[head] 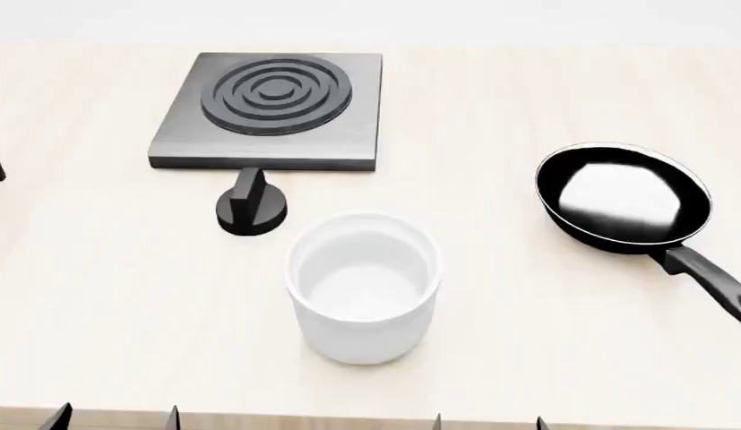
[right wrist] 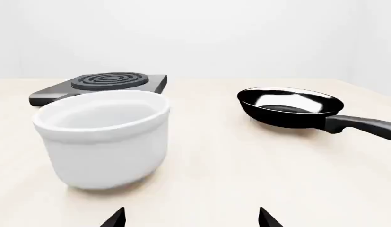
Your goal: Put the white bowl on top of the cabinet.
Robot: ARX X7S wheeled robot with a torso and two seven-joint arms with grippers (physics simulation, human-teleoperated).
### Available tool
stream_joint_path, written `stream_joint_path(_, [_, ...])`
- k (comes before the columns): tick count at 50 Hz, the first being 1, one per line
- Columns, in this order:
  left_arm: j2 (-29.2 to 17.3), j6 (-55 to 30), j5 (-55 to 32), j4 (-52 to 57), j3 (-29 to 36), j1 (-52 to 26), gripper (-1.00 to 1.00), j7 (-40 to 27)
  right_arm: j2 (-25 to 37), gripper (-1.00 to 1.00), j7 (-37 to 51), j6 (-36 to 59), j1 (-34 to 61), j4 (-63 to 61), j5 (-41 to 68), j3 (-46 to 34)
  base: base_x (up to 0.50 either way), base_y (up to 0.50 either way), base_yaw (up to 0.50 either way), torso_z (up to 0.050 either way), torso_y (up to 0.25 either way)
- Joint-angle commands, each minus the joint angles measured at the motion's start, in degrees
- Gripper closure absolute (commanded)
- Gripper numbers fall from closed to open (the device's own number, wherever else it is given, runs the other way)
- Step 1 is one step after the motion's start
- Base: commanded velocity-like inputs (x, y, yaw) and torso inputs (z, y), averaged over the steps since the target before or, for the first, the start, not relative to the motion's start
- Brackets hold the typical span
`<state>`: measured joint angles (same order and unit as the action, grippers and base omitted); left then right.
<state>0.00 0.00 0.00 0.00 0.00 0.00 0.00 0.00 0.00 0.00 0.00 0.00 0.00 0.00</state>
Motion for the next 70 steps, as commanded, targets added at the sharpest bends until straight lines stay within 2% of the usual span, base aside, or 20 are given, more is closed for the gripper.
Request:
stream_joint_path(1, [-0.9,0.2,-0.9,-0.4,1.0,-0.1,-1.0,-1.0,0.8,-1.0,1.5,0.5,0.2,0.1,0.9,-1.0,0.0,0.0,0.0,0.0,0.0])
stream_joint_path(15, [-3.1,-0.7,-2.7,0.3,3.5,-0.1,-1.0,-3.5,2.9,-1.0,4.8,2.1,0.5,-1.3,2.8,-3.2,0.0,0.0,0.0,0.0,0.0])
stream_joint_path(21, [-4.1,-9.3,-2.2,9.1,2.7,-2.2,-1.0,-6.1,4.5,-1.0,7.0,15.0,3.6,-12.2,2.5,-2.8,0.0,0.0,0.0,0.0,0.0])
stream_joint_path(27, [-4.6,-14.5,-2.9,13.0,2.7,-5.2,-1.0,-6.9,5.5,-1.0,8.6,25.2,7.7,-19.4,2.9,-2.0,0.0,0.0,0.0,0.0,0.0])
stream_joint_path(32, [-5.1,-17.3,-2.8,14.8,2.3,-8.2,-1.0,-8.2,6.5,-1.0,9.0,30.5,11.7,-22.3,4.2,-0.5,0.0,0.0,0.0,0.0,0.0])
stream_joint_path(40, [-5.6,-24.5,-6.1,17.7,-2.0,-15.1,-1.0,-10.5,7.9,-1.0,11.0,38.4,20.0,-26.4,6.1,4.1,0.0,0.0,0.0,0.0,0.0])
stream_joint_path(56, [-9.1,-26.0,-8.0,15.1,-11.2,-25.3,-1.0,-15.9,11.8,-1.0,16.2,39.1,30.3,-22.7,5.4,14.0,0.0,0.0,0.0,0.0,0.0])
stream_joint_path(64, [-10.6,-25.4,-8.9,14.4,-14.6,-26.1,-1.0,-17.0,13.6,-1.0,16.4,37.8,30.4,-22.7,5.5,16.3,0.0,0.0,0.0,0.0,0.0])
stream_joint_path(70, [-10.9,-24.7,-8.5,14.8,-14.7,-25.3,-1.0,-17.5,14.1,-1.0,16.7,37.9,30.1,-22.8,5.3,16.8,0.0,0.0,0.0,0.0,0.0])
